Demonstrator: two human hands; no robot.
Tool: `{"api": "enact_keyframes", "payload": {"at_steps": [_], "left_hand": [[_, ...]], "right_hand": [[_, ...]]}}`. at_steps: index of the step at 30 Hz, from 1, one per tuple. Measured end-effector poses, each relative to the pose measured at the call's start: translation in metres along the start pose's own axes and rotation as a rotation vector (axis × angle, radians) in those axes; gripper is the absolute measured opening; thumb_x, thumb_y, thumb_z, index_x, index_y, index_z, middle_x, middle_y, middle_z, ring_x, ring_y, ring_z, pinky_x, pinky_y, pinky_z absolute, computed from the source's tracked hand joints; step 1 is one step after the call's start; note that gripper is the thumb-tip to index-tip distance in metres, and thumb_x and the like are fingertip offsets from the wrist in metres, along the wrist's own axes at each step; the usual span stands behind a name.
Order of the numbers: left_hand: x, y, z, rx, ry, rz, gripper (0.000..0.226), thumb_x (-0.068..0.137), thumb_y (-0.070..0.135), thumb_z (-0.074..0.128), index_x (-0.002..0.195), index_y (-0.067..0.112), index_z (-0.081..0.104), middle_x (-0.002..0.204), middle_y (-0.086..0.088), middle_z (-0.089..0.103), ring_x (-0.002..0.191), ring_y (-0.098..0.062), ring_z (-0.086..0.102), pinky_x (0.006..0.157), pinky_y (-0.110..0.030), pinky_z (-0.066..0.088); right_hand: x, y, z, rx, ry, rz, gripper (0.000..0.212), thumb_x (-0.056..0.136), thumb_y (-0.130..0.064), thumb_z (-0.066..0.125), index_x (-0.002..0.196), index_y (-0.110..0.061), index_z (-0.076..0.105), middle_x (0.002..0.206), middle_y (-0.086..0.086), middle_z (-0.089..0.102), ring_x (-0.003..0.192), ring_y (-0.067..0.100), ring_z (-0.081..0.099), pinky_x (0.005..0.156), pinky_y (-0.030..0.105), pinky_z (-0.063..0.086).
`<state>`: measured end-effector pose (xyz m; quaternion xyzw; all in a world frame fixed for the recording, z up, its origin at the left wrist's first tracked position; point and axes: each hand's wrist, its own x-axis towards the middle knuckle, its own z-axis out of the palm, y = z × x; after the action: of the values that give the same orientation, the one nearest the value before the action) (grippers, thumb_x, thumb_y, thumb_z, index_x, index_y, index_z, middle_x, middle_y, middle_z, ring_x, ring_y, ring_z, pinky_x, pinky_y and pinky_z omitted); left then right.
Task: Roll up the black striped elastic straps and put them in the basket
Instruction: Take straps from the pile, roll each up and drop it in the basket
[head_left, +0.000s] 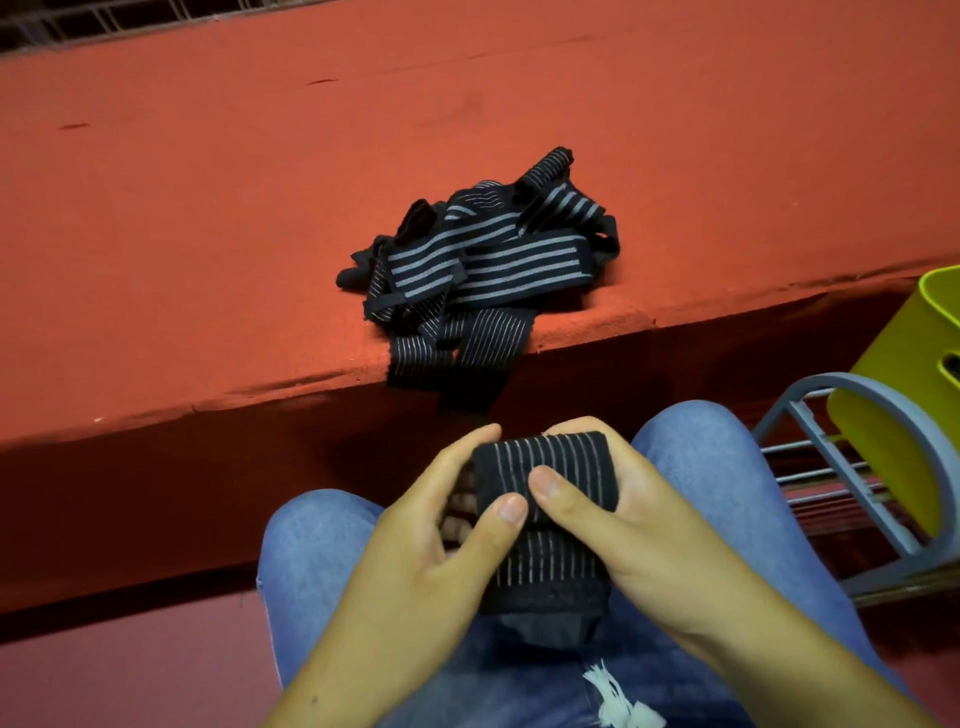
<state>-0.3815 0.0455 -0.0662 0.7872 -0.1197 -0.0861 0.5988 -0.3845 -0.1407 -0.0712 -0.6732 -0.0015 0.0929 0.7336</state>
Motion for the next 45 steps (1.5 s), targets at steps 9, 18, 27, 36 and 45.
{"api": "enact_keyframes", "payload": {"at_steps": [9, 18, 27, 36, 45], "left_hand": [[0.000, 0.010, -0.001, -0.039, 0.066, 0.054, 0.039, 0.091, 0.022, 0.074, 0.119, 0.046, 0.064, 0.112, 0.007, 0.071, 0.092, -0.026, 0.068, 0.071, -0.031, 0.061], [0.001, 0.010, -0.001, 0.005, 0.040, 0.086, 0.058, 0.088, -0.013, 0.069, 0.113, 0.040, 0.067, 0.118, 0.009, 0.069, 0.111, -0.013, 0.067, 0.088, -0.018, 0.052], [0.000, 0.011, -0.003, -0.092, -0.002, 0.014, 0.048, 0.078, 0.046, 0.073, 0.125, 0.048, 0.063, 0.124, 0.008, 0.070, 0.114, -0.015, 0.069, 0.091, -0.024, 0.057], [0.017, 0.020, 0.002, -0.105, -0.014, 0.018, 0.043, 0.087, 0.017, 0.080, 0.122, 0.038, 0.068, 0.119, 0.006, 0.073, 0.108, -0.016, 0.072, 0.088, -0.021, 0.056], [0.070, 0.063, 0.044, -0.040, -0.120, 0.176, 0.052, 0.086, -0.004, 0.076, 0.115, 0.038, 0.068, 0.116, 0.006, 0.074, 0.108, -0.010, 0.071, 0.083, -0.016, 0.054]], "right_hand": [[0.000, 0.003, 0.001, 0.201, -0.049, 0.149, 0.047, 0.083, -0.063, 0.075, 0.113, -0.027, 0.075, 0.118, 0.013, 0.077, 0.114, 0.031, 0.073, 0.100, 0.056, 0.057], [0.001, -0.003, -0.001, 0.332, -0.025, 0.163, 0.040, 0.082, -0.046, 0.076, 0.106, -0.015, 0.075, 0.106, 0.015, 0.075, 0.101, 0.022, 0.074, 0.081, 0.029, 0.060], [0.002, -0.002, -0.011, 0.252, -0.098, 0.088, 0.032, 0.078, -0.029, 0.079, 0.108, -0.023, 0.071, 0.099, 0.004, 0.071, 0.093, 0.019, 0.069, 0.080, 0.030, 0.057], [0.002, -0.008, -0.028, 0.098, -0.070, 0.008, 0.038, 0.076, -0.028, 0.084, 0.112, -0.034, 0.074, 0.109, -0.002, 0.078, 0.099, 0.010, 0.073, 0.084, 0.022, 0.057], [0.006, -0.042, -0.085, 0.046, 0.105, -0.149, 0.035, 0.084, -0.015, 0.080, 0.118, -0.018, 0.074, 0.114, 0.005, 0.078, 0.105, 0.012, 0.074, 0.087, 0.021, 0.056]]}}
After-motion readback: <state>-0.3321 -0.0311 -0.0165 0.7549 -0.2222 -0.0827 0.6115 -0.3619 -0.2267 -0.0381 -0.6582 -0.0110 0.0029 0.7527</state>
